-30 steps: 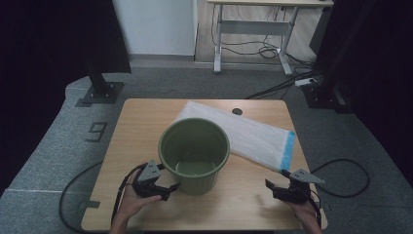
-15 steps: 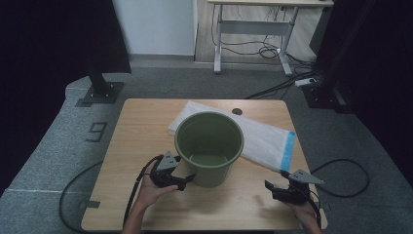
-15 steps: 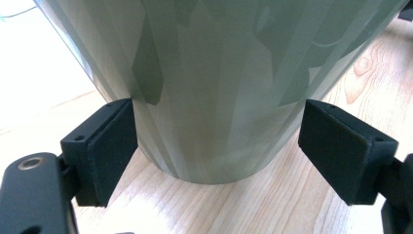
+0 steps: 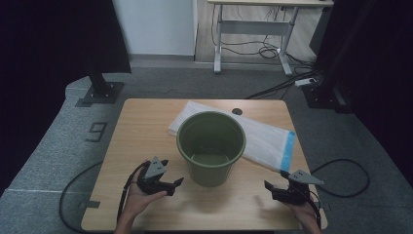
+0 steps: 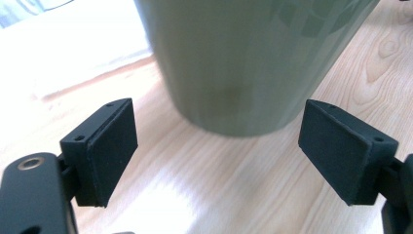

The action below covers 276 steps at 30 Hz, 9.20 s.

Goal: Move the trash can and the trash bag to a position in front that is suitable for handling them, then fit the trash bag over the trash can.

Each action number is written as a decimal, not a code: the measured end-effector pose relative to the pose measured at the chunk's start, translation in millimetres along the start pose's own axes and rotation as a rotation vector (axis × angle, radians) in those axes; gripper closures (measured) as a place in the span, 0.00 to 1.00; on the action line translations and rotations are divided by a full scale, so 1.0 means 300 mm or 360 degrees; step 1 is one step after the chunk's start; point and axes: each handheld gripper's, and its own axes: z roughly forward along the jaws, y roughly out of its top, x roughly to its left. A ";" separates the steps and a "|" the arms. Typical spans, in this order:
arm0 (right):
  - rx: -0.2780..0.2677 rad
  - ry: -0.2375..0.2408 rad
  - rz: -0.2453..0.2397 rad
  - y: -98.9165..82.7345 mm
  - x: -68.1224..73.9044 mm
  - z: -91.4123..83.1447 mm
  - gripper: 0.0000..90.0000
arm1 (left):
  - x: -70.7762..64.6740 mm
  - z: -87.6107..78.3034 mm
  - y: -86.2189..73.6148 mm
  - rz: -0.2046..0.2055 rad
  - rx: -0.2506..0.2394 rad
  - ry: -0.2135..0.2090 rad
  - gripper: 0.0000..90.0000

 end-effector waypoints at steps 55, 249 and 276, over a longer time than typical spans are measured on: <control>0.0309 -0.0116 -0.0067 0.143 -0.069 0.431 0.57 | 0.085 -0.050 -0.234 -0.0273 0.0083 0.0065 0.16; -0.0111 -0.0177 -0.0012 0.249 0.055 0.270 0.99 | 0.092 -0.051 -0.231 -0.0233 0.0137 0.0155 0.18; -0.0517 -0.0219 0.0136 0.369 -0.005 0.021 0.99 | 0.092 -0.042 -0.234 -0.0231 0.0155 0.0151 0.18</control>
